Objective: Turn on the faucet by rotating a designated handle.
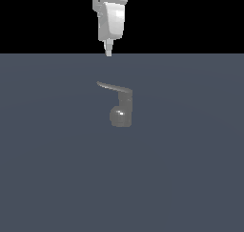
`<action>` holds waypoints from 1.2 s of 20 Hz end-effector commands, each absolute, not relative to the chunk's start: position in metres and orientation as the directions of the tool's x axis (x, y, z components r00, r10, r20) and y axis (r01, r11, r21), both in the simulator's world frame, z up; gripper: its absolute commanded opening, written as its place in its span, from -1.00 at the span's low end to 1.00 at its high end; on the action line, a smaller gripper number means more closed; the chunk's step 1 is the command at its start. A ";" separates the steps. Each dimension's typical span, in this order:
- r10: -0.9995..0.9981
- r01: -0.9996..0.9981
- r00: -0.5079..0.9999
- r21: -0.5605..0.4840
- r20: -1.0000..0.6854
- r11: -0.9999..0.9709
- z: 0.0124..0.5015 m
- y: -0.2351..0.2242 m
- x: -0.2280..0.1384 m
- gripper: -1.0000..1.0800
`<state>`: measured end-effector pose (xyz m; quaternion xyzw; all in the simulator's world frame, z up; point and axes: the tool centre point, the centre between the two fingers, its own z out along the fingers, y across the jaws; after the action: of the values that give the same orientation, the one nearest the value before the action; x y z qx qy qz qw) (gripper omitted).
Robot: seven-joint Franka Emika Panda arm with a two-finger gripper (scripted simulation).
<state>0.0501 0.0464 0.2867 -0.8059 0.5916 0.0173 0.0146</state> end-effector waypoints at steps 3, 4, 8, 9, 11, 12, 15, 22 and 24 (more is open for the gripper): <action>-0.982 -0.982 0.188 0.001 -0.035 -0.188 0.256 0.052 0.069 -1.00; -0.986 -0.987 0.163 0.002 -0.032 -0.164 0.249 0.053 0.073 -1.00; -0.997 -0.997 0.073 0.004 -0.022 -0.073 0.222 0.058 0.086 -1.00; -0.998 -0.999 0.054 0.004 -0.019 -0.054 0.216 0.059 0.089 -1.00; -1.000 -1.000 0.019 0.003 -0.015 -0.019 0.206 0.061 0.093 -1.00; -1.000 -1.000 0.003 0.003 -0.013 -0.003 0.201 0.061 0.095 -1.00; -0.999 -0.999 -0.036 0.002 -0.007 0.036 0.189 0.063 0.100 -1.00; -0.996 -0.996 -0.084 0.000 0.000 0.084 0.174 0.065 0.106 -1.00; -0.996 -0.996 -0.086 0.000 0.000 0.086 0.173 0.066 0.106 -1.00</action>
<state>0.1052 0.0656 0.1737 -0.6776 0.7355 0.0006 -0.0002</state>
